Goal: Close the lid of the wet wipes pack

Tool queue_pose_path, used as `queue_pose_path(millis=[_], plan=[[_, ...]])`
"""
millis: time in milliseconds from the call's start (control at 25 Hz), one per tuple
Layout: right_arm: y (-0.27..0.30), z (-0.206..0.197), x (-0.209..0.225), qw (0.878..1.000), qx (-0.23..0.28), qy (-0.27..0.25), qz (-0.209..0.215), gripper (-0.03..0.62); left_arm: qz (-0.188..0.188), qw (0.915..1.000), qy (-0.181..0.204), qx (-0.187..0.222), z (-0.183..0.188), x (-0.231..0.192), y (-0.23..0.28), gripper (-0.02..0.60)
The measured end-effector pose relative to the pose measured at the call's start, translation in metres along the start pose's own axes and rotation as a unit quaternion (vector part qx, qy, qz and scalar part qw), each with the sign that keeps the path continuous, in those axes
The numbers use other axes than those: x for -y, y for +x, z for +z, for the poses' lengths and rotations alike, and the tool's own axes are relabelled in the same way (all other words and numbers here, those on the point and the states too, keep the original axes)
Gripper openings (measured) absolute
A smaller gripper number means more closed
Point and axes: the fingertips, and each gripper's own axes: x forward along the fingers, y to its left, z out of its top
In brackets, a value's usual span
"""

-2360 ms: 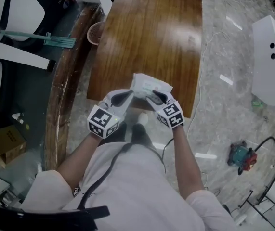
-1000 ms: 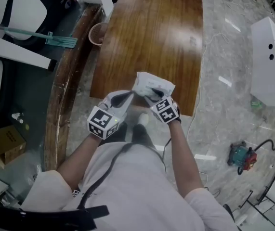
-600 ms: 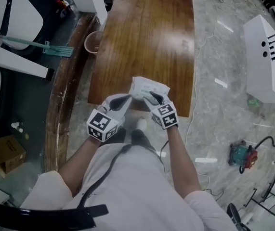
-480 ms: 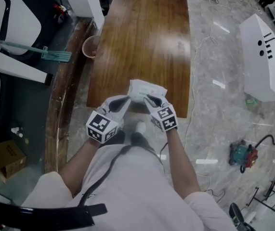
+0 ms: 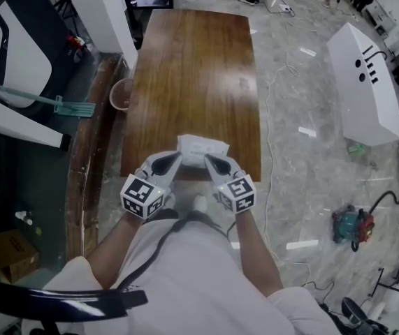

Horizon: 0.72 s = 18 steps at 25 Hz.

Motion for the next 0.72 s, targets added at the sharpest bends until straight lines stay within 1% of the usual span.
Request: queue_pose_path(millis=[80, 160, 400, 720], plan=[[-0.01, 0.013, -0.001, 1.0, 0.02, 0.003, -0.008, 0.009, -0.002, 1.0, 0.005, 0.008, 0.008, 0.002, 0.001, 0.002], [-0.019, 0.023, -0.001, 0.999, 0.033, -0.005, -0.015, 0.008, -0.004, 0.9998, 0.009, 0.016, 0.017, 0.004, 0.002, 0.002], [-0.041, 0.046, 0.0, 0.998, 0.058, -0.02, -0.035, 0.009, -0.01, 0.9992, 0.017, 0.033, 0.036, 0.01, -0.003, 0.002], [-0.068, 0.074, 0.006, 0.993, 0.091, -0.033, -0.061, 0.009, -0.011, 0.9988, 0.02, 0.043, 0.045, 0.011, -0.005, 0.002]])
